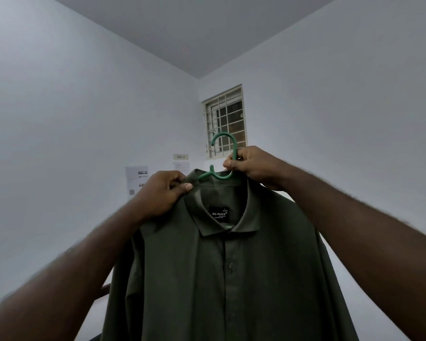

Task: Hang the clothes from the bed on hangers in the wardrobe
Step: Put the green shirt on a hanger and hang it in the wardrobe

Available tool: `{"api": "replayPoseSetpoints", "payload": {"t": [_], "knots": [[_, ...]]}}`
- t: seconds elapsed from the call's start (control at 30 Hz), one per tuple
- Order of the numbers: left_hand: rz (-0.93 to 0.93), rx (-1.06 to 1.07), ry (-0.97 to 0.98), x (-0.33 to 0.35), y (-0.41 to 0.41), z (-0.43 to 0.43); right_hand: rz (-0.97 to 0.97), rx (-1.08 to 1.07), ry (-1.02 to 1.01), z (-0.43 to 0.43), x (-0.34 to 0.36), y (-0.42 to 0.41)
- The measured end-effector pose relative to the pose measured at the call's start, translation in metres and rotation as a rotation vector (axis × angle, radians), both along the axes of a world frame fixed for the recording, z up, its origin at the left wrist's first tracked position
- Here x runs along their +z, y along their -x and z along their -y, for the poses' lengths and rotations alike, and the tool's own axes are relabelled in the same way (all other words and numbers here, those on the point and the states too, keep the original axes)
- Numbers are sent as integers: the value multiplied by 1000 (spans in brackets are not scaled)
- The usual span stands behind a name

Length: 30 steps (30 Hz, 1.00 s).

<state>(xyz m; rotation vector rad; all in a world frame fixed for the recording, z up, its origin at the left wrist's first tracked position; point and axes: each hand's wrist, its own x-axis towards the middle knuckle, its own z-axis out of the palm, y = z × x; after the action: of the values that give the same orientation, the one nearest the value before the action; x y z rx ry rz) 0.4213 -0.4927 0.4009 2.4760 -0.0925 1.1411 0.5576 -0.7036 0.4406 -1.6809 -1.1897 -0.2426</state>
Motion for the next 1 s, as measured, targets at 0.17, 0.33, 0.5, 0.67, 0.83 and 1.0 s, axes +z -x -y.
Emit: {"api": "replayPoseSetpoints", "payload": {"t": [0.17,0.33,0.5,0.67,0.83,1.0], "knots": [[-213,-152,280,13,4,13,-128,195,-96,-4,0,0],[-158,-140,184,20,-5,27,-74,204,-194,-2,1,-3],[119,15,142,25,-20,41,89,91,-149,11,10,-15],[288,84,89,33,-11,40,-43,235,340,47,13,-38],[-51,104,-4,42,0,26,126,63,78,36,-2,-42],[-11,288,-146,36,1,9,221,-48,21,22,-6,-44]]}}
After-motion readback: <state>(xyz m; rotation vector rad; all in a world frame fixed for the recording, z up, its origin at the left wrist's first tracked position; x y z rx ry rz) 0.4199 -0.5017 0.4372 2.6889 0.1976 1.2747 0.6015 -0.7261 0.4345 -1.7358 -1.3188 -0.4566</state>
